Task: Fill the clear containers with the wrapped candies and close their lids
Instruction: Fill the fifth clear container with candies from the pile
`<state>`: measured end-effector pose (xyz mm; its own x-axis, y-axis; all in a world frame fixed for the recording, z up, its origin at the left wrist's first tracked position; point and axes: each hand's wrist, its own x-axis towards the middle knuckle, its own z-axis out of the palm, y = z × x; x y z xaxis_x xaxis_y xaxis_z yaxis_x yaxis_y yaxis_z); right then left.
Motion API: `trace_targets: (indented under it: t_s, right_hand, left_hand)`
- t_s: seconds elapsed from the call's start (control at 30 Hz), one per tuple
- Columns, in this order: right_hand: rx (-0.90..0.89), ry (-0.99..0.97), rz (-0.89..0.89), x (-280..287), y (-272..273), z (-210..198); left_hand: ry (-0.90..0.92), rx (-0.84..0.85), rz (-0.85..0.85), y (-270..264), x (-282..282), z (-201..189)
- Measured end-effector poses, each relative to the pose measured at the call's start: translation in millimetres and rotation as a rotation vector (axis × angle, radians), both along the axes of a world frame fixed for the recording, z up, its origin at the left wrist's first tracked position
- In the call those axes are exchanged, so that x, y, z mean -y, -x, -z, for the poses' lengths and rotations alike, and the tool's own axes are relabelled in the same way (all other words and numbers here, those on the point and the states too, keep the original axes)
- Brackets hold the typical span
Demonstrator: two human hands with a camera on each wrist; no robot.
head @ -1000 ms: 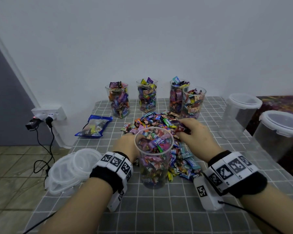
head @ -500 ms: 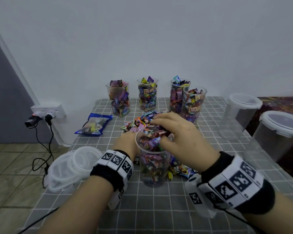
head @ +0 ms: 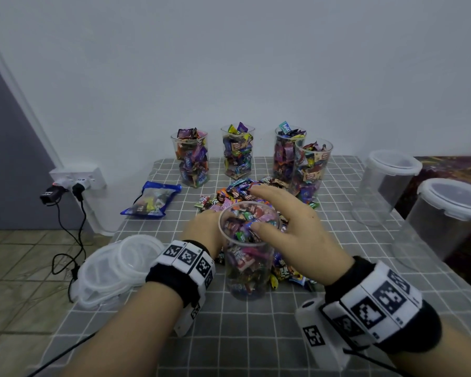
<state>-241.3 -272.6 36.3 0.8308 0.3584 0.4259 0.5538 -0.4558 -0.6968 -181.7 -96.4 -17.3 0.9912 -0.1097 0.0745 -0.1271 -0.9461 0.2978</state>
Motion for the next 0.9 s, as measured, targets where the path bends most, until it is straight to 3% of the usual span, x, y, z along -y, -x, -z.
trace_targets:
  t_s: [0.1,0.2,0.37,0.67,0.9]
  right_hand:
    - [-0.272,-0.101,-0.02,6.4,-2.8,12.3]
    - [-0.389,-0.144,-0.054,8.1,-4.7,23.3]
    - [-0.385,-0.237,-0.1,6.0,-4.7,33.1]
    - [-0.394,-0.215,-0.102,8.2,-7.7,36.2]
    - [-0.405,-0.22,-0.102,8.5,-8.3,34.9]
  left_hand:
    - [0.031,0.002,0.003,1.9,-1.0,-1.9]
    - [0.064,0.013,0.009,5.0,-0.8,-5.7]
    - [0.236,0.063,-0.015,12.0,-7.4,-11.6]
    - [0.537,0.224,-0.066,23.0,-24.8,-42.7]
    - [0.555,0.277,0.136,40.8,-10.0,-90.5]
